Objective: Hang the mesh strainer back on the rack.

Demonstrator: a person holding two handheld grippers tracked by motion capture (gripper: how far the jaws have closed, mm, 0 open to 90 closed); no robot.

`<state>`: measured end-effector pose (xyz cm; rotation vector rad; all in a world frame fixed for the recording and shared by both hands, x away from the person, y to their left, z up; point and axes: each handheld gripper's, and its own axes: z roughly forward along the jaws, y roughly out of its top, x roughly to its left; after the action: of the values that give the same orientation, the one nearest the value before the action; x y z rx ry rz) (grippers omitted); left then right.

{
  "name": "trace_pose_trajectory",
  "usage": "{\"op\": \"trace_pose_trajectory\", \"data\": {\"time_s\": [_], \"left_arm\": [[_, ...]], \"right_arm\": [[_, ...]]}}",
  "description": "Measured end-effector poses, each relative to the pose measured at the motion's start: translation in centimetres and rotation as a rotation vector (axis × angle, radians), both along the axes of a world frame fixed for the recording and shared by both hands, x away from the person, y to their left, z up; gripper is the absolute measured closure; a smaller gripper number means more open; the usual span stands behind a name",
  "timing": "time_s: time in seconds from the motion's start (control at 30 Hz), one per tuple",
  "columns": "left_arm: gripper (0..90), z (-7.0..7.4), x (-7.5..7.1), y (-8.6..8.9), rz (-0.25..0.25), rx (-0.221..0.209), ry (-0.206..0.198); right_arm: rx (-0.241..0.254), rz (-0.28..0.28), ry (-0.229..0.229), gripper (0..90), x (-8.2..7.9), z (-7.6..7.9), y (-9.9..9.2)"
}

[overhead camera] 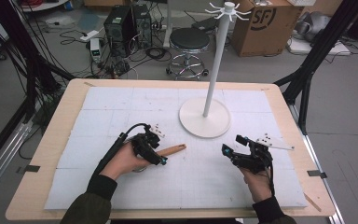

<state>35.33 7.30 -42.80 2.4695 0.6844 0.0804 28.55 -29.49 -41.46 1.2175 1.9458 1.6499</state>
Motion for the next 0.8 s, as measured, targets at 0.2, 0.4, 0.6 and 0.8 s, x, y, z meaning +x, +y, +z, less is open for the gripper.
{"op": "trace_pose_trajectory", "data": {"time_s": [0.2,0.4,0.6,0.8], "left_arm": [[36.9,-0.2,-0.2,-0.2,-0.020,0.046,-0.036],[38.3,-0.2,-0.5,-0.4,-0.032,0.068,-0.061],[51.2,0.2,-0.5,-0.9,-0.086,0.116,-0.047],[61.1,0.8,-0.3,-2.3,-0.146,0.212,-0.023]], "right_arm": [[0.003,-0.002,0.008,17.4,0.0,0.0,-0.1],[-0.004,0.005,0.011,17.4,0.2,-0.2,0.0],[0.000,0.006,0.022,17.4,0.1,-0.1,0.0],[0.002,0.003,0.014,17.7,0.0,0.0,-0.2]]}}
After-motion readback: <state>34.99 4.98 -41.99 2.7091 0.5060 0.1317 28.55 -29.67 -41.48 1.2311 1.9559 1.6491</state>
